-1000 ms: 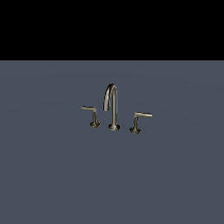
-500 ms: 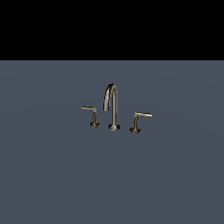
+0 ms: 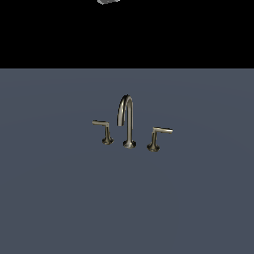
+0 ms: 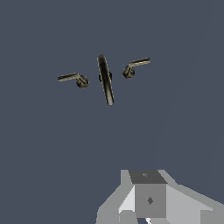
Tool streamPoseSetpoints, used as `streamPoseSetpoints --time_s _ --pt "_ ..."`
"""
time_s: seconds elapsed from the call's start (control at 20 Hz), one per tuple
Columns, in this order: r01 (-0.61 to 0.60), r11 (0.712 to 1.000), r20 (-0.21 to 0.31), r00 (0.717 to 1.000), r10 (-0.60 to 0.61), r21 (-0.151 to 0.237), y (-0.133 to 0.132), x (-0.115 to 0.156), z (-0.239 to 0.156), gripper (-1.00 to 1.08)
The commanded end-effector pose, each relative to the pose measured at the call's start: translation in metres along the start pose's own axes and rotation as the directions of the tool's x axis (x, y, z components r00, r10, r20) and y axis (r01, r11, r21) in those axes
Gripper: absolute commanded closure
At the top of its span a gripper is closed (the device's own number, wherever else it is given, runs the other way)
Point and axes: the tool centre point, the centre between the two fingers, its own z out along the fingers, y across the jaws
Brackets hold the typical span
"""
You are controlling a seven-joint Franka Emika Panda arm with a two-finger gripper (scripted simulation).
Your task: Turn on the faucet by rotating a designated handle.
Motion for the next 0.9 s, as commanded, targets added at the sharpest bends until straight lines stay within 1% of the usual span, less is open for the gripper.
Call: streamPoseSetpoints --time_s 0.0,0.2,0.4,0.6,0.85 --pt "-0.068 0.998 0.0 0.998 0.068 0.001 -0.006 0.012 0.015 1.08" --pt "-0.174 0.985 0.0 0.985 0.174 0.001 -0.013 0.033 0.038 1.08" --pt "-0.278 0.961 0.0 0.961 0.278 0.002 -0.017 0.054 0.062 1.08" --pt "-0.379 0.926 0.0 0.926 0.379 0.002 -0.02 0.075 0.085 1.08" --pt "-0.498 0.867 -0.001 0.867 0.498 0.002 -0.019 0.102 0.114 1.08"
